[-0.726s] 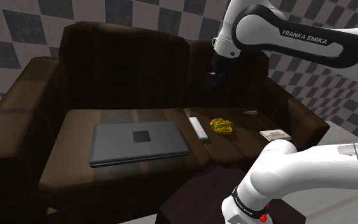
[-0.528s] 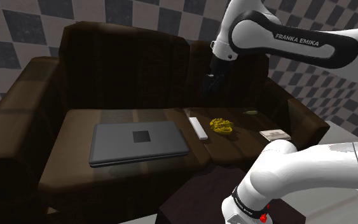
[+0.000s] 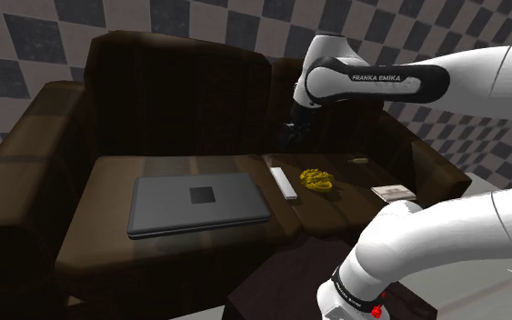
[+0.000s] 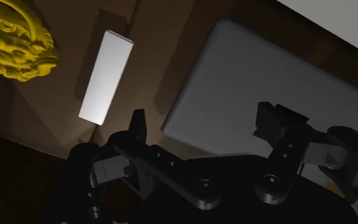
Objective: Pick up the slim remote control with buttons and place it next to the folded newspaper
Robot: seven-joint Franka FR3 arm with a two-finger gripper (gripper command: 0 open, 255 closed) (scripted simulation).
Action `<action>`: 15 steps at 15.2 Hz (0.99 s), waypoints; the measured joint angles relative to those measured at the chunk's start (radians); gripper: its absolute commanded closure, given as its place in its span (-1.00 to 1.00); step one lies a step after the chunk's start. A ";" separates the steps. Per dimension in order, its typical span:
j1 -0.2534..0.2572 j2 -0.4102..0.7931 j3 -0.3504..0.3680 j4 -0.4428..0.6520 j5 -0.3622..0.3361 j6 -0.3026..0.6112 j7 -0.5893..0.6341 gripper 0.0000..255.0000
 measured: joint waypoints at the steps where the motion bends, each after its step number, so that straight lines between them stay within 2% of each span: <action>1: -0.011 0.024 -0.017 -0.011 -0.007 0.035 -0.007 -1.00; 9: -0.061 0.242 -0.102 -0.041 -0.019 0.276 -0.010 -1.00; 15: -0.083 0.472 -0.168 0.006 0.019 0.452 -0.039 -1.00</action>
